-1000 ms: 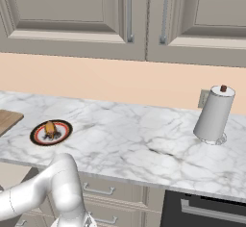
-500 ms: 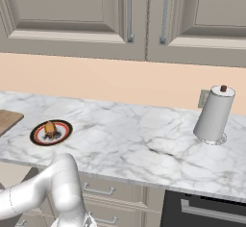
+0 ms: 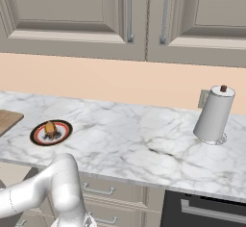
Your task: Pick up the knife from the drawer and place it on the cutting board. Then place the meat from the plate to the cutting board.
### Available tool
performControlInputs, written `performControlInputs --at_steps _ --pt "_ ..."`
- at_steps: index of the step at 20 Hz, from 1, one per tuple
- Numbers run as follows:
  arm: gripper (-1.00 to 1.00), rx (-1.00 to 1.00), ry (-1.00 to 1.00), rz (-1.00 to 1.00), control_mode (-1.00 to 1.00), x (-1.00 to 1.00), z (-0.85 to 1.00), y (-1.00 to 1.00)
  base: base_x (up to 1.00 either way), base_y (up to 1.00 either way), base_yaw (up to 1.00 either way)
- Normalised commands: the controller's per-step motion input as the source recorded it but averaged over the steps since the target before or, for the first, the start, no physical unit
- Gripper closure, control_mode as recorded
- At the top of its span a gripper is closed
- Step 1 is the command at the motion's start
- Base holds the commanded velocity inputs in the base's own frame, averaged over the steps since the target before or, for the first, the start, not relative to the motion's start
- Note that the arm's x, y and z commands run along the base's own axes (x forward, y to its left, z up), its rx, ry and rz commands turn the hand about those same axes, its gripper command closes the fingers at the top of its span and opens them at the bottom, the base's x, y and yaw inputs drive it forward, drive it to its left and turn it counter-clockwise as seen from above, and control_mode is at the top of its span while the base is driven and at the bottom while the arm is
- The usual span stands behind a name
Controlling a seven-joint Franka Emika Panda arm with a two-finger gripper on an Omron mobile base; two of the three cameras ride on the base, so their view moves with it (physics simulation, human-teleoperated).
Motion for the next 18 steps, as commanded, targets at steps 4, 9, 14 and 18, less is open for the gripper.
performControlInputs --at_steps 4,9,14,18 --pt "1.00 0.19 -0.10 0.00 -1.00 0.00 -0.69 0.00 0.00 0.00 0.00" --pt "1.00 0.21 -0.13 0.00 -1.00 -0.02 -0.36 0.00 0.00 0.00 0.00" --pt "1.00 0.05 -0.06 0.00 -1.00 -0.40 0.30 0.00 0.00 0.00 0.00" --pt "1.00 0.00 0.00 0.00 -1.00 -0.37 0.46 0.00 0.00 0.00 0.00"
